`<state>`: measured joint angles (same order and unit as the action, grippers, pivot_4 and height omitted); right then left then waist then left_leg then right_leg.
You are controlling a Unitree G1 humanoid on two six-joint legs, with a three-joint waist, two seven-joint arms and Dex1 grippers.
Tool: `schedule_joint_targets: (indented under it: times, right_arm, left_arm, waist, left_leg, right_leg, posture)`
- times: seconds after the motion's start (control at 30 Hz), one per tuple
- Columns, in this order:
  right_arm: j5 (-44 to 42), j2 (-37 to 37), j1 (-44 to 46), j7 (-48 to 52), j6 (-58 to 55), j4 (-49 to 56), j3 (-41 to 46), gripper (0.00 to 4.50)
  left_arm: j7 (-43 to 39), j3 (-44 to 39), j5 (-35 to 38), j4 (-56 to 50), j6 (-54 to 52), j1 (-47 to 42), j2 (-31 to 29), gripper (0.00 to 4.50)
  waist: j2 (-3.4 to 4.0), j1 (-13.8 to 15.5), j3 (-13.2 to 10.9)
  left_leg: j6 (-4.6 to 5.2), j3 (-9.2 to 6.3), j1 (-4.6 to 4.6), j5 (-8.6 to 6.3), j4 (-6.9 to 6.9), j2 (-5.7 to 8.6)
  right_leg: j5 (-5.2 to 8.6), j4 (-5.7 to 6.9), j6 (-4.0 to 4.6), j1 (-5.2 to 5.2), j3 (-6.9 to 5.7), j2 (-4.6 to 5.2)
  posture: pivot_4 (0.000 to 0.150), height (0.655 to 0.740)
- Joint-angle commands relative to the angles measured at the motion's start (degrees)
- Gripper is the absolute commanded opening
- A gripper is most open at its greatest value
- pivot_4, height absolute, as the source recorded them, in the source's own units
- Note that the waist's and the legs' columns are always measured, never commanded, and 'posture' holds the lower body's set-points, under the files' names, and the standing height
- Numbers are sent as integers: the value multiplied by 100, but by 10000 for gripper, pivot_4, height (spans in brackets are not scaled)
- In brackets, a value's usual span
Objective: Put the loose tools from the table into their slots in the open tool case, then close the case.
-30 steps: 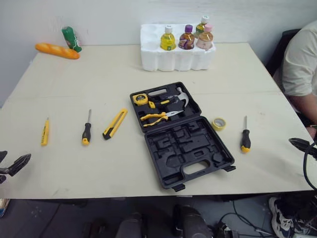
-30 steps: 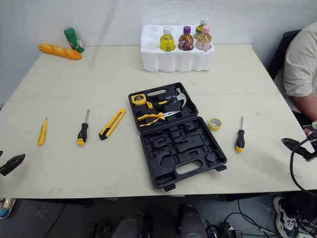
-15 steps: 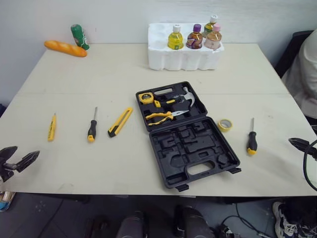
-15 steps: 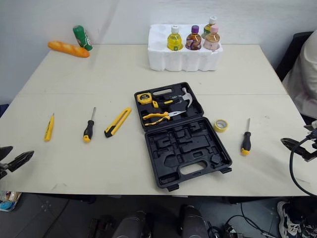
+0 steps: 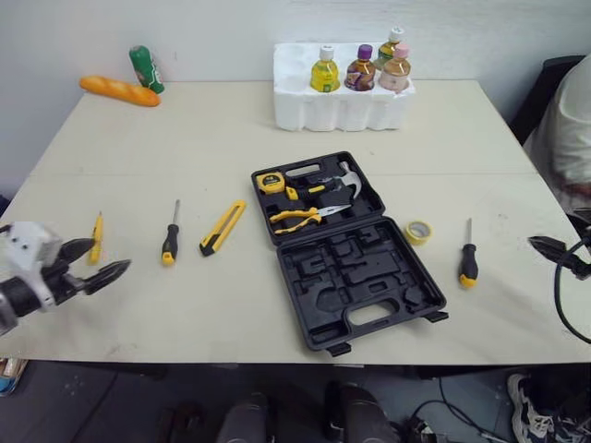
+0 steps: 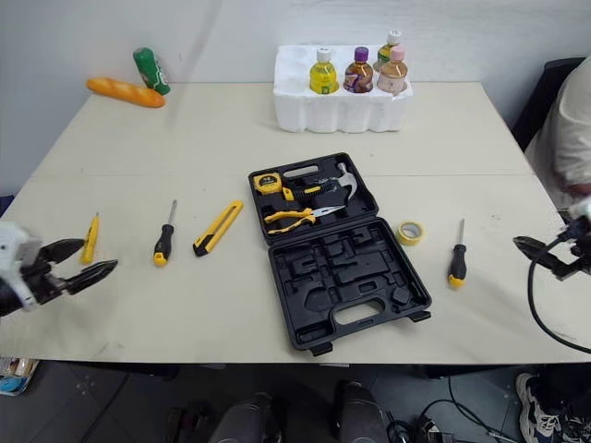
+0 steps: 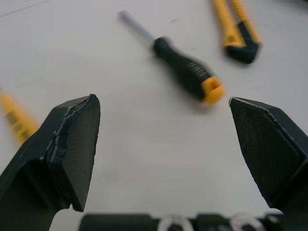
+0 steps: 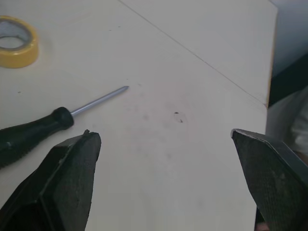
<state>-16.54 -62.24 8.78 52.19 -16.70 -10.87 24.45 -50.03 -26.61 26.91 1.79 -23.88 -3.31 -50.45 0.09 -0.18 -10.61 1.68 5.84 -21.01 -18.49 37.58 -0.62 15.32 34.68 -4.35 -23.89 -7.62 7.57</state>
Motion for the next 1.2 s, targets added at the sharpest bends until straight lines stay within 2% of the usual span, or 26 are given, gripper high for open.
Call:
schedule_joint_targets:
  times: [0.03, 0.1, 0.27, 0.3, 0.33, 0.6, 0.97, 1.07, 1.2]
  right_arm:
    - [-202, 128, 487, -28, -399, 625, -334, 39961]
    - [-282, 287, 776, -34, -608, 822, -568, 31942]
    - [-75, 759, 1648, -103, -923, 862, -1480, 5278]
    - [3, 850, 1802, -140, -960, 796, -1634, 1288]
    - [155, 963, 1966, -165, -906, 685, -1852, 0]
    - [874, 1742, 2909, -305, -642, -363, -2821, 0]
    - [1654, 2440, 3884, -433, 228, -2142, -3337, 0]
    - [1714, 2582, 3962, -332, 327, -2304, -3368, 0]
    - [1630, 2745, 3851, -125, 259, -2005, -3367, 0]
  left_arm:
    - [387, 672, 116, -1065, -553, -382, 256, 39457]
    - [664, 1096, 106, -1481, -957, -576, 482, 31737]
    - [993, 2252, -282, -1718, -1403, -1206, 911, 7730]
    - [1061, 2392, -339, -1630, -1436, -1351, 1019, 4153]
    - [1119, 2588, -447, -1502, -1479, -1512, 1140, 465]
    - [1278, 3324, -897, -902, -1458, -2109, 1799, 465]
    - [1241, 3521, -1307, 7, -1086, -2720, 2294, 465]
    - [1245, 3550, -1347, 43, -1079, -2750, 2407, 465]
    - [1263, 3529, -1358, 19, -1141, -2710, 2497, 465]
  waist:
    - [0, 8, 0]
    - [0, 12, 0]
    - [-1, 3, 0]
    - [-1, 8, 0]
    - [-3, 12, -1]
    - [-4, 12, -1]
    - [-4, -3, -1]
    - [-4, -4, -1]
    - [-4, -4, -1]
  left_leg:
    - [-1, -1, -1, -1, 10, -2]
    - [0, -1, -4, -2, 20, -2]
    - [0, 6, -9, -1, 38, -12]
    - [1, 6, -9, 0, 44, -13]
    - [3, 9, -10, 1, 52, -11]
    - [9, 8, -24, 4, 62, -10]
    - [11, 9, -24, 6, 69, -10]
    - [11, 9, -24, 7, 72, -10]
    - [11, 8, -24, 7, 72, -10]
  right_leg:
    - [0, 0, 0, 1, 0, -2]
    - [0, -3, 0, 1, 0, -2]
    - [0, 21, 0, 0, 2, -23]
    - [0, 22, 0, 1, 2, -24]
    - [0, 22, 0, 1, 4, -23]
    - [0, 25, 0, -1, 0, -26]
    - [-1, 31, -1, -1, -1, -29]
    - [-1, 35, -1, -1, -1, -30]
    - [-1, 35, -1, -1, 0, -29]
  posture:
    - [1500, 7367]
    - [1500, 7367]
    - [1500, 7367]
    - [1500, 7367]
    - [1500, 7367]
    - [1500, 7367]
    - [1500, 7367]
    - [1500, 7367]
    - [1500, 7367]
